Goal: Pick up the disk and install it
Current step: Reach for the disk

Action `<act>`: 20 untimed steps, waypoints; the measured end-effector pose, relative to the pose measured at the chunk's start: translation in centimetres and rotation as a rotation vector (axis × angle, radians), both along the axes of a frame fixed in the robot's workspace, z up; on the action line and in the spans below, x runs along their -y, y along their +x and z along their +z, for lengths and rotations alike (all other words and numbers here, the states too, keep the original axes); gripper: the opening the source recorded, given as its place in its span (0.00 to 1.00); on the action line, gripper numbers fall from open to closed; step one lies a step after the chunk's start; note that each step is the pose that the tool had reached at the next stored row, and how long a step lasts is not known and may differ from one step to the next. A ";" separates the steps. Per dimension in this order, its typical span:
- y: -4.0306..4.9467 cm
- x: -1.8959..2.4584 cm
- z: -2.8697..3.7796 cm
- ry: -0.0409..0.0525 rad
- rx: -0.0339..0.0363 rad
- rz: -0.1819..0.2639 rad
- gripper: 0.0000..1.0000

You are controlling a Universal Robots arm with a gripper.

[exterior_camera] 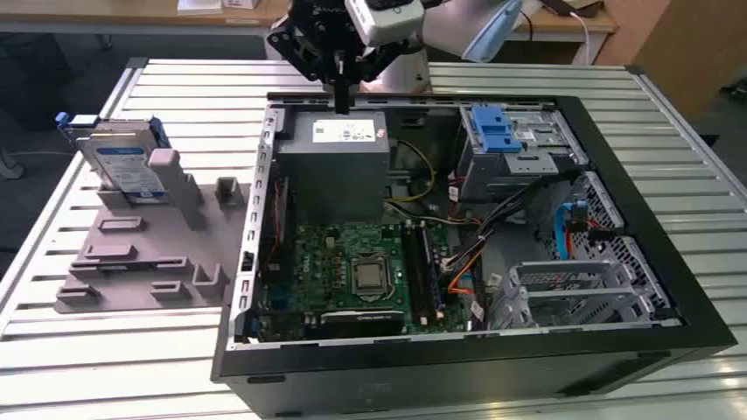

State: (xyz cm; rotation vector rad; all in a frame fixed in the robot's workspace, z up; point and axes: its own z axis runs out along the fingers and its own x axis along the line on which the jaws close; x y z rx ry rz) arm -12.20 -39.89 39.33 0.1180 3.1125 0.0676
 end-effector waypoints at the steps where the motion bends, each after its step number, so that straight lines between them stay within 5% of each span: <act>1: 0.00 0.00 0.00 0.0000 0.0000 0.000 0.11; 20: -0.82 0.00 -0.01 -0.0001 0.0000 0.000 0.11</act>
